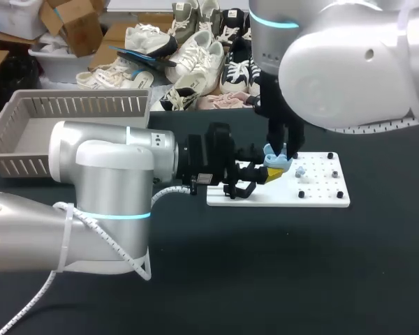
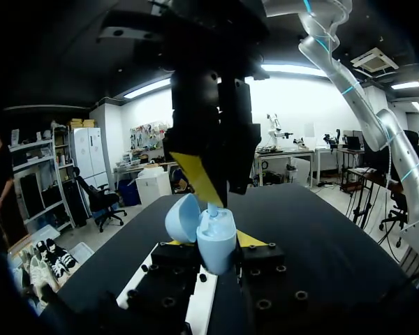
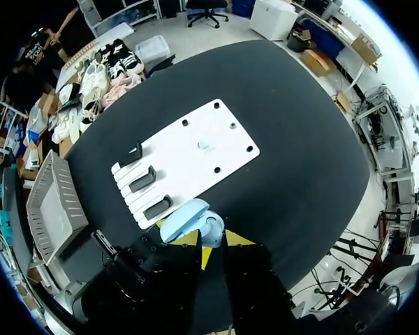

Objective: Pick up each earbud case from the left stands, insert the matching earbuds, close the lid, and place the case in the box.

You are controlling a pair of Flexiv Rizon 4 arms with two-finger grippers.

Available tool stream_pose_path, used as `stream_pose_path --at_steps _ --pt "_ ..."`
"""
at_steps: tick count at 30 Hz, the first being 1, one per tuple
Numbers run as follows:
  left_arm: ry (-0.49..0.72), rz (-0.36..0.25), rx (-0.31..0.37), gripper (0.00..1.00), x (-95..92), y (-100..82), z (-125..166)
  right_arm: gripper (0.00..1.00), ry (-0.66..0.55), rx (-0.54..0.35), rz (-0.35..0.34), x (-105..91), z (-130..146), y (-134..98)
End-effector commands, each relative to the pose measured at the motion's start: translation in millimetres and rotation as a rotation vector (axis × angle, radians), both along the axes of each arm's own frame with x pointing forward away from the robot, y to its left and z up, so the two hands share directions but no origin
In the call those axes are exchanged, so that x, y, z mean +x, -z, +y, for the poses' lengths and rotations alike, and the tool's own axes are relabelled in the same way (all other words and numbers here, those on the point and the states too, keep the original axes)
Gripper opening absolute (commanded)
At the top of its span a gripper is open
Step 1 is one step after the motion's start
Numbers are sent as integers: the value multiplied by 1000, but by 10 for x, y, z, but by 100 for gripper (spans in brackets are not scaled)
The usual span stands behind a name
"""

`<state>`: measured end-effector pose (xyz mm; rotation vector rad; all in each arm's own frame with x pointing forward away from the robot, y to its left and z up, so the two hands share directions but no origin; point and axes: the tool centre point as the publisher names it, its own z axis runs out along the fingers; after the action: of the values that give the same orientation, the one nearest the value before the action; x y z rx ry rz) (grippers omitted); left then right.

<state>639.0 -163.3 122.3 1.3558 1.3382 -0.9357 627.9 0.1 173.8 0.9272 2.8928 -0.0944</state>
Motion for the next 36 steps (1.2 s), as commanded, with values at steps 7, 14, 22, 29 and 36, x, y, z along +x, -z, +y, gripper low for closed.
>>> stream_pose_path --at_steps 7,14,22,29,36 --pt "-25 -9 -6 0 -32 15 -10 0 2 0 10 -1 20 26" --pt "-25 -9 -6 0 -32 15 -10 0 5 0 12 -5 8 32" --pt "-25 -9 -6 0 -32 15 -10 0 11 5 13 -8 -14 29" --pt "-25 -9 -6 0 -32 15 -10 0 10 5 16 -10 -1 30" --pt "-25 -9 -6 0 -32 15 -10 0 13 6 12 -16 -9 12"
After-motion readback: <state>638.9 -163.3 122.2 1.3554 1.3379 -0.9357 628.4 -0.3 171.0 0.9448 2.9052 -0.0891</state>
